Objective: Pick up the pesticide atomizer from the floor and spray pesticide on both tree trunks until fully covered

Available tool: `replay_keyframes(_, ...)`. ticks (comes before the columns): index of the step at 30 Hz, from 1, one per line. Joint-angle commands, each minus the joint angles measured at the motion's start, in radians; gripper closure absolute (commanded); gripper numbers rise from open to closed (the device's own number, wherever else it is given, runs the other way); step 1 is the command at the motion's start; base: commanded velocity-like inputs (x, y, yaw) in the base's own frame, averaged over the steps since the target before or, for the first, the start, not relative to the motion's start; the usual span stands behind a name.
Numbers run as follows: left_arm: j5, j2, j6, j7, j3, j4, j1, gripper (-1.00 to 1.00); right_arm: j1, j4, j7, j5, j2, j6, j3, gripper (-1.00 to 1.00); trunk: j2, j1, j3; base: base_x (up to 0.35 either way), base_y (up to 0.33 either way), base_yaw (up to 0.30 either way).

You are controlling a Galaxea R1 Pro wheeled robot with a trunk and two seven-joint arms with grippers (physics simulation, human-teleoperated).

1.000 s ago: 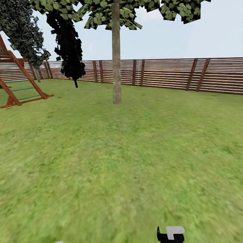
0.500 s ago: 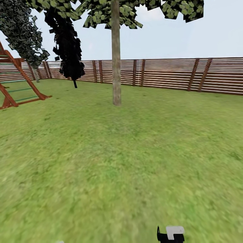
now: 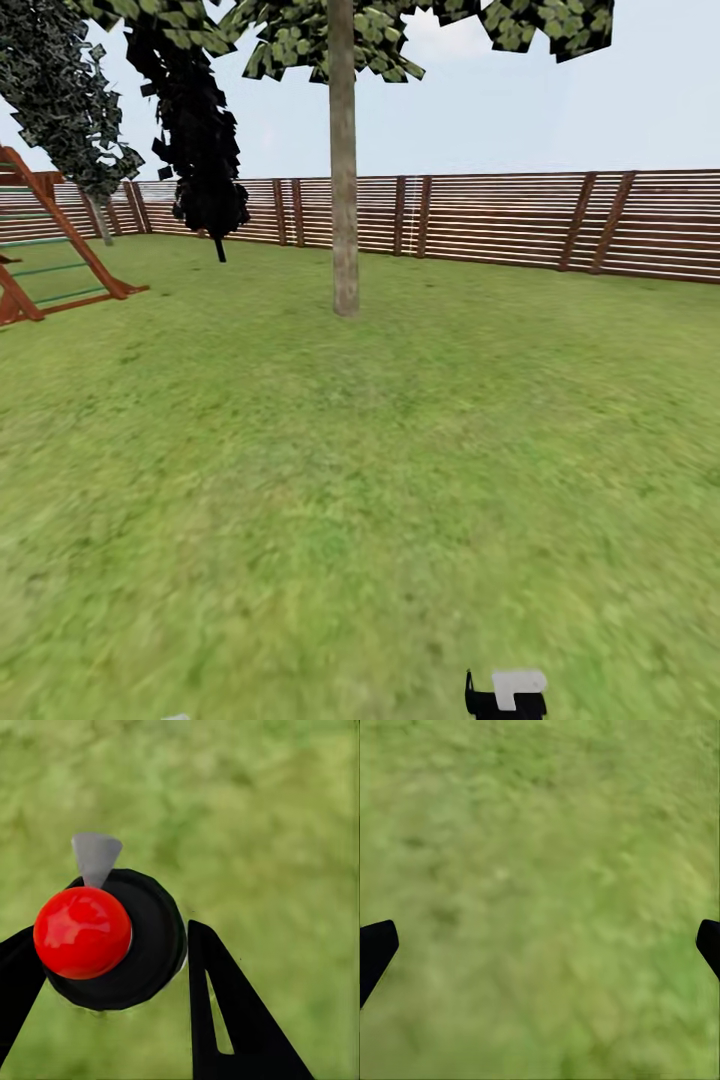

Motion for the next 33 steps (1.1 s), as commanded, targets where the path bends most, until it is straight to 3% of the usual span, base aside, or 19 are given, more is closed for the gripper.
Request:
replay_keyframes(1, 0.005, 0.0, -0.002, 0.003, -0.008, 0.0, 0.0, 1.0, 0.0, 0.001, -0.007, 0.01, 0.0, -0.001, -0.003, -1.0, 0.0, 0.0, -0.001, 0.338, 0.0, 0.0)
replay_keyframes(33, 0.005, -0.001, -0.002, 0.003, -0.008, 0.0, 0.0, 1.0, -0.001, 0.001, -0.007, 0.01, 0.0, -0.001, -0.003, -1.0, 0.0, 0.0, -0.001, 0.338, 0.0, 0.0)
